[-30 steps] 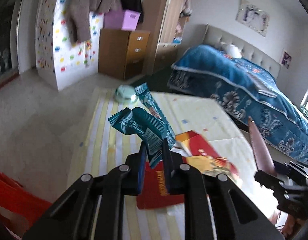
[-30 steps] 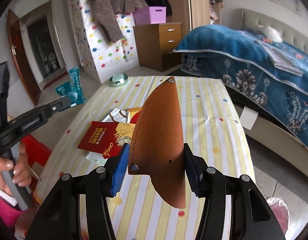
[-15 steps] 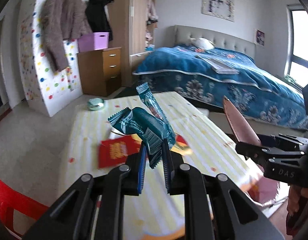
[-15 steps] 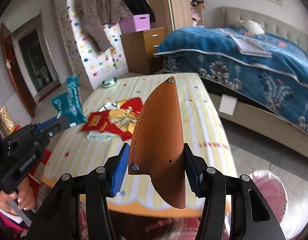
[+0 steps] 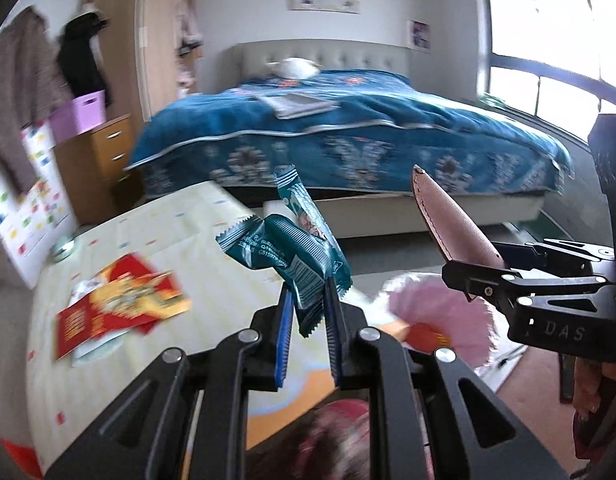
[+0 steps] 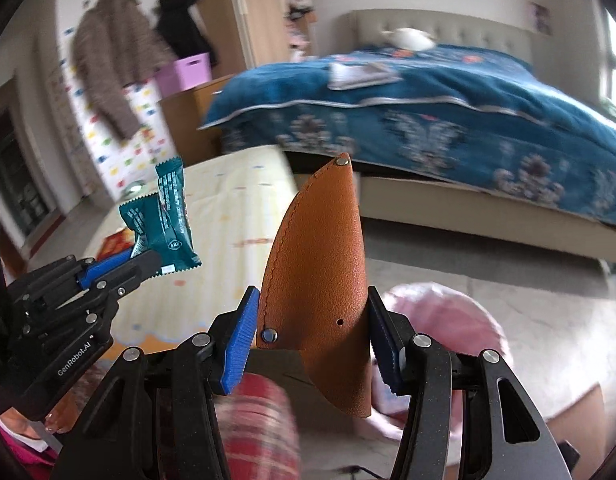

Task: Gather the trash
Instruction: 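Carry sheath and wrapper over the bin and open both tools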

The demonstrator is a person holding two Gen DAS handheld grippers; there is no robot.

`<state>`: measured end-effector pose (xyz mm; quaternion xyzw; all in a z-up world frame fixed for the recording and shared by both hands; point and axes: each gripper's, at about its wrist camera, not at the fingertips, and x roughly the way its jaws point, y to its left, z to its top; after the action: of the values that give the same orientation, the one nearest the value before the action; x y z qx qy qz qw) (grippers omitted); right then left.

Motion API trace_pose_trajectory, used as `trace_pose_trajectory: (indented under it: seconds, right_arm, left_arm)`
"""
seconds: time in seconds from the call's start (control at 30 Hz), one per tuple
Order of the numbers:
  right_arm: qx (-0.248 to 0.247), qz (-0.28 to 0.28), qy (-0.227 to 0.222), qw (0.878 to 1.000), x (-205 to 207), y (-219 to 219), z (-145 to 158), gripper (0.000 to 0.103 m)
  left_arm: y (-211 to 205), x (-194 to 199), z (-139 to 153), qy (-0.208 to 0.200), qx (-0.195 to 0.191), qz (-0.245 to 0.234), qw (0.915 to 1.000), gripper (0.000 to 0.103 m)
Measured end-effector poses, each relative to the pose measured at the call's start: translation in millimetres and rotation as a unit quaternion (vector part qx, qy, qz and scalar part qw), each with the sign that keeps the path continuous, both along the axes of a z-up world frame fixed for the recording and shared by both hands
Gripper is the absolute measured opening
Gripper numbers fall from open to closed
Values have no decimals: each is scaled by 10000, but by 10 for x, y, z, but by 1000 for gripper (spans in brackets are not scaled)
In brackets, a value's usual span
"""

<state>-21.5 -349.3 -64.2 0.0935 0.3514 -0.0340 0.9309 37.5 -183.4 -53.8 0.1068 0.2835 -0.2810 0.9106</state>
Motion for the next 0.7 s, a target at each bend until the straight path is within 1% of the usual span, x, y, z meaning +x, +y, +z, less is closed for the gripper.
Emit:
trace_pose_trajectory:
  seconds: [0.07,0.1,0.17,0.27,0.4,0.5,0.57,0.6,0.63,0.7]
  right_arm:
    - [34,-253,91,9996,-69,-237,-63,53]
    - [47,-294,102,9995,-92,-304,-76,53]
    - [101,-503,158,9986,-138,-518,-122,53]
    - [148,-631,185,9977,-179,-726,-172,53]
    - [251,-811,283,9960,-136,-1036,-289,53]
    - [322,-882,284,9952,-118,-1190,-352,54]
    - [364,-1003,267,9939,-95,-1268,-400,55]
    - [386,-1051,290,9933,-77,-1298,-424,58]
    - [388,-1101,319,9927,-74,-1324,-447,59]
    - [375,-1145,352,9921,-70,-1336,-454,61]
  left_arm:
    - [-255,-16,-32,-22,41,-253,9997,14]
    - [-423,-15,-60,-24,52,-419,9991,14]
    - [-657,-14,-118,8,67,-614,9981,14]
    - [-936,17,-204,111,79,-845,9963,14]
    - [-1231,52,-301,212,163,-1068,9939,14]
    - [-1419,107,-371,304,212,-1190,9922,15]
    - [-1535,158,-420,376,236,-1259,9911,15]
    - [-1572,179,-435,408,232,-1279,9907,15]
    - [-1600,197,-451,449,218,-1313,9901,17]
    - [-1640,248,-484,568,175,-1394,9884,32]
